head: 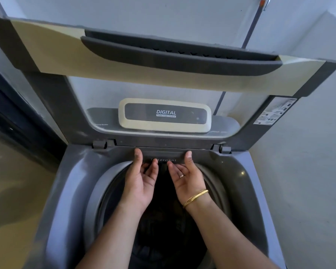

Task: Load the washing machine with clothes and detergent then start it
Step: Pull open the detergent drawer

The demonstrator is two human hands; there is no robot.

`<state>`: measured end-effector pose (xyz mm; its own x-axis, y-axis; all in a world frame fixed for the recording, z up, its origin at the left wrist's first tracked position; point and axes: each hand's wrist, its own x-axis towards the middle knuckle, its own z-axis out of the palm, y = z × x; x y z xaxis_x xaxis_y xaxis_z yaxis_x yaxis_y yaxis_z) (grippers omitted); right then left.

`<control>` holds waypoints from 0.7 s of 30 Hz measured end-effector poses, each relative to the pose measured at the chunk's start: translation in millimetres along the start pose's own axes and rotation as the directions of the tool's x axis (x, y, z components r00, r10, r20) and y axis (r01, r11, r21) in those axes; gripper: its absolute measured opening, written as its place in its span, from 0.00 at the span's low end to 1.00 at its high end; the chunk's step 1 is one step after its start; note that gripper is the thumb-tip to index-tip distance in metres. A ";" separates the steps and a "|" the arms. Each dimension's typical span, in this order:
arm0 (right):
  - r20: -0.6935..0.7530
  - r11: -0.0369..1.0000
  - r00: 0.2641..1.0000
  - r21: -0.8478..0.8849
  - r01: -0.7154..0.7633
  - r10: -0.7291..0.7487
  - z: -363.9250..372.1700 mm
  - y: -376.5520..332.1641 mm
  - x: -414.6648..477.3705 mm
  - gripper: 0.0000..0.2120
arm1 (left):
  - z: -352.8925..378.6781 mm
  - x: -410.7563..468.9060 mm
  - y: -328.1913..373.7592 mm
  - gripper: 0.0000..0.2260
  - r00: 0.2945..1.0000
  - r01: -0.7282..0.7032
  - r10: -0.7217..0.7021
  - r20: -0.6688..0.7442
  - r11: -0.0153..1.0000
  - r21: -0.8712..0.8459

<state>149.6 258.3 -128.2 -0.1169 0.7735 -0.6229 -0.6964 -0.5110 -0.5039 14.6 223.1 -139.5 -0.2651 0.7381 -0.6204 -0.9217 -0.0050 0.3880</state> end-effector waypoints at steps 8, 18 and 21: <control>0.000 0.996 0.997 0.023 0.081 -0.081 -1.5 6.9 0.0 0.28 | -2.9 6.4 -5.0 0.42 0.998 -0.068 0.067 0.015 0.997 0.041; -0.031 0.997 0.996 -0.023 0.080 -0.081 0.9 6.7 -3.0 0.25 | 2.4 0.1 -4.4 0.29 0.997 -0.064 0.062 0.037 0.997 0.053; -0.053 0.995 0.995 -0.041 0.087 -0.089 2.8 6.6 -2.3 0.23 | 0.2 0.5 -5.0 0.27 0.998 -0.066 0.064 0.023 0.995 0.079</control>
<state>143.3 254.2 -128.3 -0.0163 0.7949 -0.6066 -0.6743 -0.4566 -0.5803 19.1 223.7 -141.6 -0.3171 0.7516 -0.5783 -0.8770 -0.0003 0.4805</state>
